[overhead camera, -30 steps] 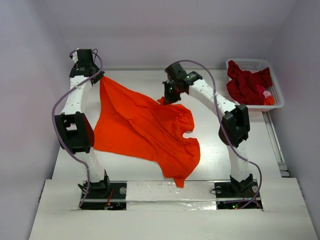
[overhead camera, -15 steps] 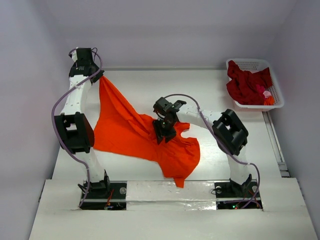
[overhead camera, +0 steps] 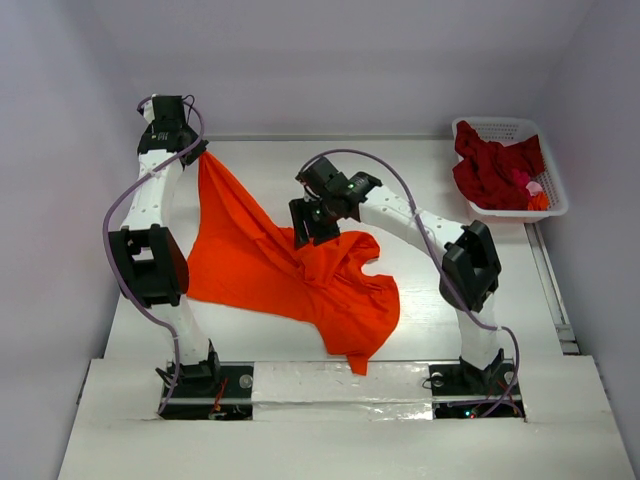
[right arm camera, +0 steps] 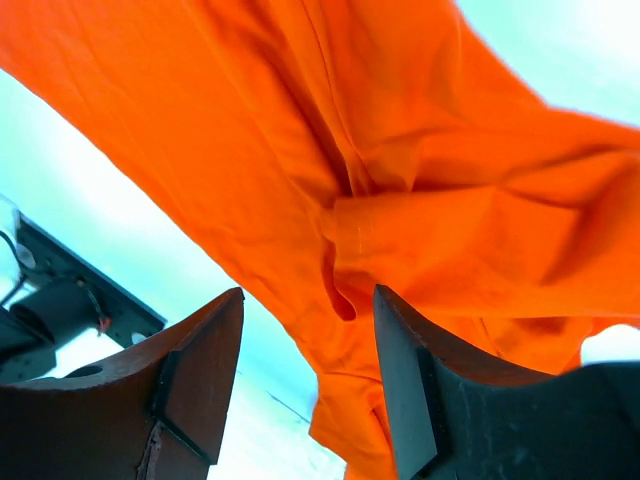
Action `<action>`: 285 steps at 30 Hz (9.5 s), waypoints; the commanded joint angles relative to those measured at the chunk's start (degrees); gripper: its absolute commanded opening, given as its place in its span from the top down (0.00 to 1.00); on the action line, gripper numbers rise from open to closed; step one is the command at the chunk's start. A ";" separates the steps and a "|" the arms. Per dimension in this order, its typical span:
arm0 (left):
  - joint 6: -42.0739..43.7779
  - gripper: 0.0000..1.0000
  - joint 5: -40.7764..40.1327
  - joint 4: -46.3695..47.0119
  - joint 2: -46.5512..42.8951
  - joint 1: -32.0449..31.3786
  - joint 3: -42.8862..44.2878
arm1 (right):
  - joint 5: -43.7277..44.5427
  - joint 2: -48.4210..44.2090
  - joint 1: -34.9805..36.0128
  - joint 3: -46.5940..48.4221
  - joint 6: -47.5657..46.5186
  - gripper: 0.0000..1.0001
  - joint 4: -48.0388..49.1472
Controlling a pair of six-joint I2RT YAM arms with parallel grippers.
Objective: Fold and stack the t-shirts
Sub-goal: Flatten the tshirt out
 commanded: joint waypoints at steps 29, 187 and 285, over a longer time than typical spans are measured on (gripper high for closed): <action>0.93 1.00 -1.07 0.29 0.66 0.34 4.37 | 19.28 3.50 5.83 2.15 -4.57 0.47 -2.94; -2.67 1.00 19.58 21.30 -45.56 0.34 -21.38 | 8.74 -43.25 -29.85 2.94 -3.17 1.00 17.54; -4.17 1.00 16.95 29.29 -50.33 -0.19 -35.70 | 10.93 -58.41 -29.85 -22.03 -2.29 1.00 31.42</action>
